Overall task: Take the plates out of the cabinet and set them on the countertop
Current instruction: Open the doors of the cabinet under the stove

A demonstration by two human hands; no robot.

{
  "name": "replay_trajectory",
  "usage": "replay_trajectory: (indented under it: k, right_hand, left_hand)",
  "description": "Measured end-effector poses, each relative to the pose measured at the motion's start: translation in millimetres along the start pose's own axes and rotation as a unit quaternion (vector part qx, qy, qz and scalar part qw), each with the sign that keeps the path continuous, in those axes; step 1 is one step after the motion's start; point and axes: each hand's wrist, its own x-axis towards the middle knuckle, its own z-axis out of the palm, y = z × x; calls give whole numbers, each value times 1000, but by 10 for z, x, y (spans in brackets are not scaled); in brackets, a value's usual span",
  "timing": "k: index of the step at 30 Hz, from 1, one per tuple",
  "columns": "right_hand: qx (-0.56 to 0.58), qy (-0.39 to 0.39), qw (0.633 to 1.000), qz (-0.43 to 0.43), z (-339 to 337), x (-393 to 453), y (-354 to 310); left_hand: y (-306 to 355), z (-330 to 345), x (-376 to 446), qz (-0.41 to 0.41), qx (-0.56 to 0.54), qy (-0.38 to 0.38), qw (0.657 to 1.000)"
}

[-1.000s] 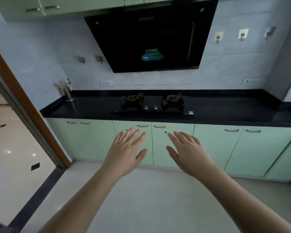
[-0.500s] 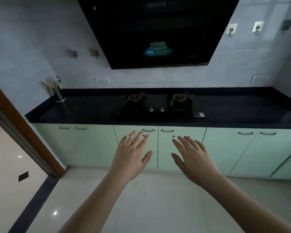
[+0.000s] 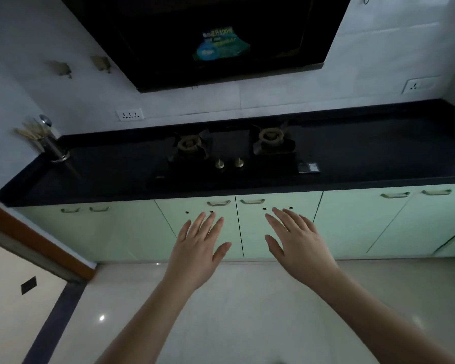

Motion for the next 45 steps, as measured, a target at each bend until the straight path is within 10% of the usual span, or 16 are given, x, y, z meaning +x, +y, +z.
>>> replay_trajectory:
  k: [24,45]
  right_hand:
    - [0,-142,985,98,1461,1599,-310]
    - [17,-241,963,120,2876,2841,693]
  left_hand:
    - [-1517,1319,1519,64,-55,-103,991]
    - [-1272,2769,2852,54,-61,-205,975]
